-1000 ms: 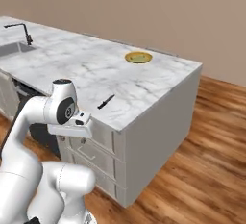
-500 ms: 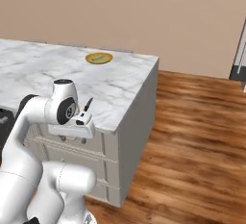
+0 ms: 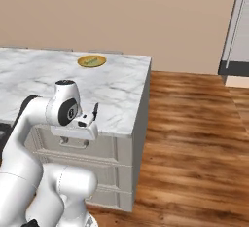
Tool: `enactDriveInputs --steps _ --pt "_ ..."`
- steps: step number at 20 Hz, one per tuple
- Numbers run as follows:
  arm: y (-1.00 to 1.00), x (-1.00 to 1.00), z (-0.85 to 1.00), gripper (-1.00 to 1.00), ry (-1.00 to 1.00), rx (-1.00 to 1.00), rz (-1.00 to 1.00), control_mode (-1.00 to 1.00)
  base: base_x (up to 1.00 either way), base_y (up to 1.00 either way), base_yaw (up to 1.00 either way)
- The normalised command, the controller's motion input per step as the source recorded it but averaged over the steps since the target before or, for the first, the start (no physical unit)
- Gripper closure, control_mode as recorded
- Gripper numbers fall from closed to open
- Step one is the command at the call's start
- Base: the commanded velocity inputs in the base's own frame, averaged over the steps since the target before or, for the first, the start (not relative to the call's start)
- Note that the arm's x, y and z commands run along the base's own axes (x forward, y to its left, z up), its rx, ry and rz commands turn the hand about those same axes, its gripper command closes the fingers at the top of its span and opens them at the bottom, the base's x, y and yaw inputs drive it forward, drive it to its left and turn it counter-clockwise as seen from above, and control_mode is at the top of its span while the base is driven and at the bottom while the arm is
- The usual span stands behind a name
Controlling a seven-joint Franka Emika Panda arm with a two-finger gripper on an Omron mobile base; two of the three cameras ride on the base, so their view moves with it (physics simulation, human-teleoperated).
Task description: Retrieve the butter from the fridge and place it on a plate on the dining table. Then retrieve the butter knife by the fridge and place it near the plate.
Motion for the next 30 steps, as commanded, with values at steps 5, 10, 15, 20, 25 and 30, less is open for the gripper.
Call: enactDriveInputs --steps 5,10,15,20,25,30 --pt "0.00 0.00 0.00 -1.00 0.00 0.00 0.00 1.00 0.63 0.01 0.00" --pt "0.00 0.00 0.00 -1.00 0.00 0.00 0.00 1.00 0.41 0.06 0.00" --pt "0.00 0.00 0.00 -1.00 0.00 0.00 0.00 1.00 0.31 0.24 0.02" --pt "0.00 0.00 0.00 -1.00 0.00 0.00 0.00 1.00 0.29 0.38 0.04" --pt "0.00 0.00 0.00 -1.00 0.00 0.00 0.00 1.00 0.09 0.53 0.00" --pt "0.00 0.00 0.00 -1.00 0.00 0.00 0.00 1.00 0.54 0.09 0.02"
